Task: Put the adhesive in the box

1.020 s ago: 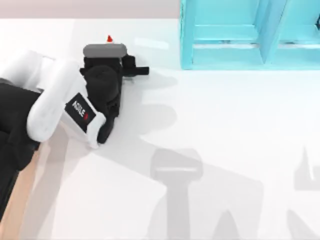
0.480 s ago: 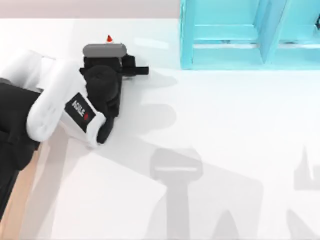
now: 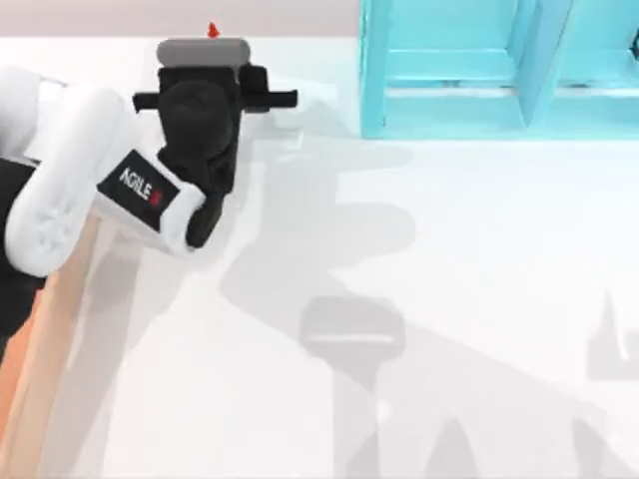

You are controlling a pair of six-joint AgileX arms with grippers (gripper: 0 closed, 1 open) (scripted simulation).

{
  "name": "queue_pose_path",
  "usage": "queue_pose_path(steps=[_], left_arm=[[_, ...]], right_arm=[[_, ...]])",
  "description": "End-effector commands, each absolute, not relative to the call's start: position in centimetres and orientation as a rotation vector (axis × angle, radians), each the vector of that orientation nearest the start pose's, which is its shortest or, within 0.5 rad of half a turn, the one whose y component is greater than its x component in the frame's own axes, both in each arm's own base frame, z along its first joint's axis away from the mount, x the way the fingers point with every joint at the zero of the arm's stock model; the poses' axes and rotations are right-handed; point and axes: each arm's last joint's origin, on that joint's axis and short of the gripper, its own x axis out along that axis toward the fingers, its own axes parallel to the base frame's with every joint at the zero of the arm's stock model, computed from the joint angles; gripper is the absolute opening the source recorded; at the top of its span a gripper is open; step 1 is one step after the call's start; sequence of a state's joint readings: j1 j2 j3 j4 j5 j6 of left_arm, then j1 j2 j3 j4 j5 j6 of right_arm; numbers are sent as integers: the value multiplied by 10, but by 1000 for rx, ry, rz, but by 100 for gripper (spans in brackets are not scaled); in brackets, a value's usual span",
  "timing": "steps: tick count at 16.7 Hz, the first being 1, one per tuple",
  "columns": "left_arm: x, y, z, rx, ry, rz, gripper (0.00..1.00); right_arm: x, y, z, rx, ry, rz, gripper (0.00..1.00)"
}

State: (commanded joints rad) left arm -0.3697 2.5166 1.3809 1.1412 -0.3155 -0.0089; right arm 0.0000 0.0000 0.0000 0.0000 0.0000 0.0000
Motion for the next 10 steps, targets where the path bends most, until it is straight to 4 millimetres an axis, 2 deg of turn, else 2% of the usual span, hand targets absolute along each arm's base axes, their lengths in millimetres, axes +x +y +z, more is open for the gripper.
queue_pose_path(steps=[2,4,10], left_arm=[[465,-164,81,-21,-5,-25,0],[464,-164,94,-19,-1,-25,0],[464,-161,96,-19,-4,-28,0]], right_arm=[[106,-1,160,0,0,0,100],[106,-1,160,0,0,0,100],[106,-1,160,0,0,0,100]])
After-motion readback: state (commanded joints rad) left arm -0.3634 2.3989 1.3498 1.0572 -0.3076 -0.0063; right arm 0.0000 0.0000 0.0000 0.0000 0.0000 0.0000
